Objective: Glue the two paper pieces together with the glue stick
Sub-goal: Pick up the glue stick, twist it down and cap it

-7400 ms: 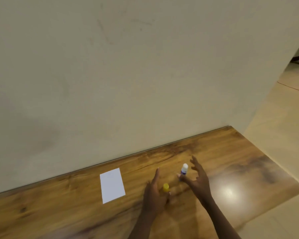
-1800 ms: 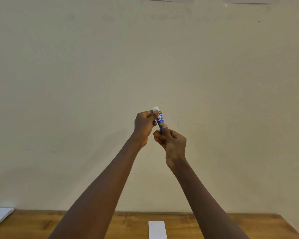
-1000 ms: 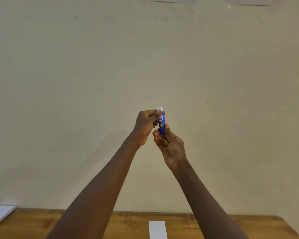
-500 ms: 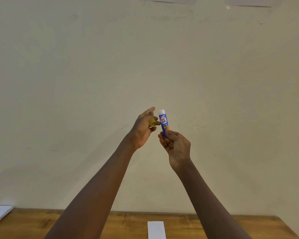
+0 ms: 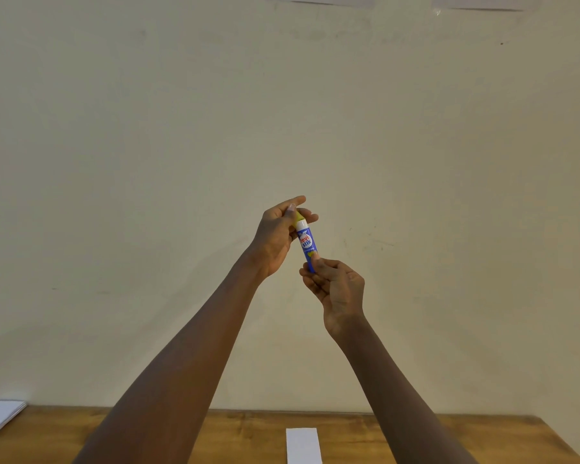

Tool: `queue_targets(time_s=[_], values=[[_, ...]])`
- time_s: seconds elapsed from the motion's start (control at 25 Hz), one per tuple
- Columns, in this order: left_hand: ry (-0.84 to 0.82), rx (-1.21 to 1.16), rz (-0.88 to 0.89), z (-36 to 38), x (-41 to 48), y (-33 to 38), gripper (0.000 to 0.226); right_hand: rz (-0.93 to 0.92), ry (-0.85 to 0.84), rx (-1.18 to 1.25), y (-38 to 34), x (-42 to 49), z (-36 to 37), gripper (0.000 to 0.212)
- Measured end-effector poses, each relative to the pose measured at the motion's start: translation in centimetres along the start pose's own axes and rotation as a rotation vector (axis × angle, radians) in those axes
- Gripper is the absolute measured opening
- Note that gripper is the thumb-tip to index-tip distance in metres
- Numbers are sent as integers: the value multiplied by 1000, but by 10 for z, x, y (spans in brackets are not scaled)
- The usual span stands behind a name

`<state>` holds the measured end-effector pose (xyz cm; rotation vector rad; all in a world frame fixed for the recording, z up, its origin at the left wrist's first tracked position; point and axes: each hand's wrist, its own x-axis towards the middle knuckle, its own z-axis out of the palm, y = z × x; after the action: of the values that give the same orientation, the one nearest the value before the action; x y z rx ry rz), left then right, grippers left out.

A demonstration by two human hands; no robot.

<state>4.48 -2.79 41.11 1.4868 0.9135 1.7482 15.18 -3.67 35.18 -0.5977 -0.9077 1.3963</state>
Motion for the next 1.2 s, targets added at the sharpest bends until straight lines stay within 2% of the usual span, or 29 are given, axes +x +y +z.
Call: queue_targets(time_s=[0.28,0.56,0.88,1.04,1.12,1.2], values=[[-76,289,49,0,-5,-4,36,3,50,-55,1,-1,-2,6],[-33,262,40,7,-7,-5,40,16,141,-21,6,1,9,20],[21,259,56,8,-7,-17,39,43,233,-65,8,14,6,7],[-22,303,54,11,-3,-17,39,4,186,-63,11,16,1,12],[-41,322,42,9,-3,-20,40,-81,92,-206,13,17,-4,7],[-39,363,22,7,-5,-28,40,-239,-35,-513,16,20,-11,14]])
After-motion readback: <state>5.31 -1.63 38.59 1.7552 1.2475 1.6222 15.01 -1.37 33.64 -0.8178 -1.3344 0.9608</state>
